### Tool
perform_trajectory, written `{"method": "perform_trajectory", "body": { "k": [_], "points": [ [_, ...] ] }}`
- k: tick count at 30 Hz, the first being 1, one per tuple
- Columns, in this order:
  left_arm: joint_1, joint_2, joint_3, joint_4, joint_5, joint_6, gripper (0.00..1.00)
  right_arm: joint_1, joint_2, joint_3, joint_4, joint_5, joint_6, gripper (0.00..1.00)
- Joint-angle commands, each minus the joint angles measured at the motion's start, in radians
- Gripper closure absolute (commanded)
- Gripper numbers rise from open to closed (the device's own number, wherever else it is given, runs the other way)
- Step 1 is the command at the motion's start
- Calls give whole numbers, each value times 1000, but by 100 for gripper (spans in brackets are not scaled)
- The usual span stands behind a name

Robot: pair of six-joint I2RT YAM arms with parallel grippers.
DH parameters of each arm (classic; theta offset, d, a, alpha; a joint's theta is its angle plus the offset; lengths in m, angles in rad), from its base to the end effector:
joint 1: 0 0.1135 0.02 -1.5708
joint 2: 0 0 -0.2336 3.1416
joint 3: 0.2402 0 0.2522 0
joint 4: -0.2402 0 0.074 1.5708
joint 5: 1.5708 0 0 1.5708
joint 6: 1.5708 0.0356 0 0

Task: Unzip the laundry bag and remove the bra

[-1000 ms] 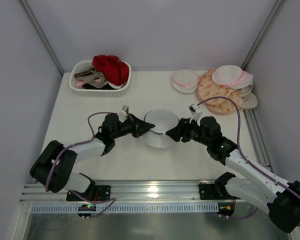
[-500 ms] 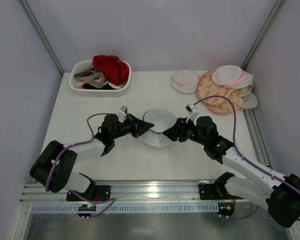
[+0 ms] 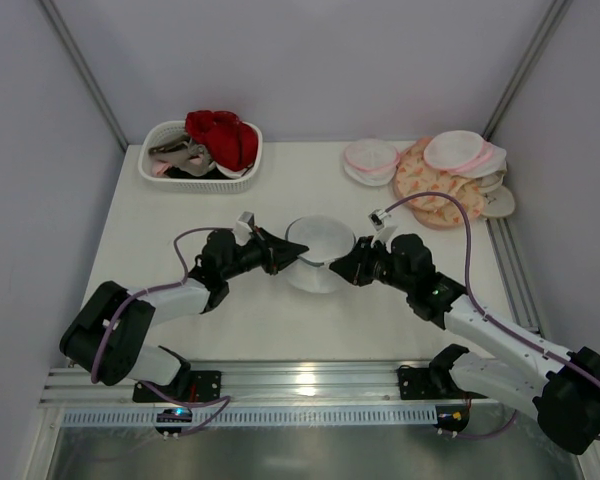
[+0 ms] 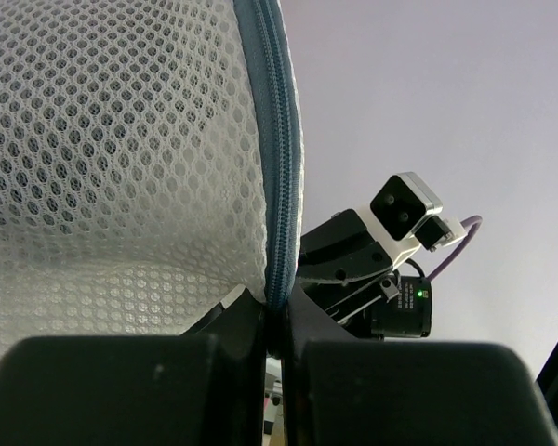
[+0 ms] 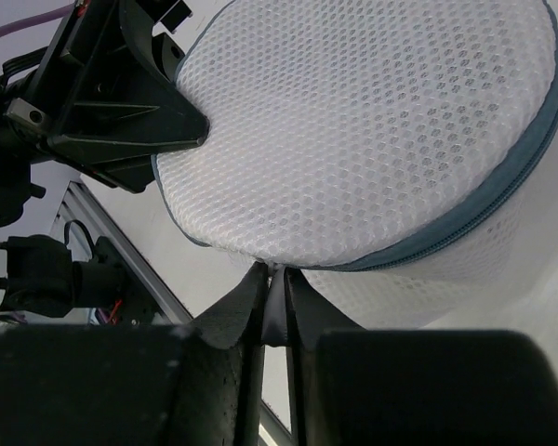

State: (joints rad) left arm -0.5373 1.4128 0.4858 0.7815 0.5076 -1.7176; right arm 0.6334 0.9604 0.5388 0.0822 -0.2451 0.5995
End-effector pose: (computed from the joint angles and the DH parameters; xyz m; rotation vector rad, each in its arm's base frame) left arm 0.2336 -0.1593 0.1690 -0.8016 2.0690 -1.9311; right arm 0.1855 0.1469 0.2233 -0.2123 2.0369 1.0395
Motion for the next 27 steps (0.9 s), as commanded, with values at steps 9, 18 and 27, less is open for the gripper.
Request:
{"method": "perform_trajectory", "body": {
  "k": [9,18,27],
  "points": [
    [-3,-17,-12,61,55,33,100,8,-38,154,-377,228,-102,96],
    [37,-64,34,-142,173,211,100,8,-52,277,-769,487,-150,96],
    [125,-55,244,-562,261,570,100,8,-17,351,-885,544,-182,96]
  ]
}}
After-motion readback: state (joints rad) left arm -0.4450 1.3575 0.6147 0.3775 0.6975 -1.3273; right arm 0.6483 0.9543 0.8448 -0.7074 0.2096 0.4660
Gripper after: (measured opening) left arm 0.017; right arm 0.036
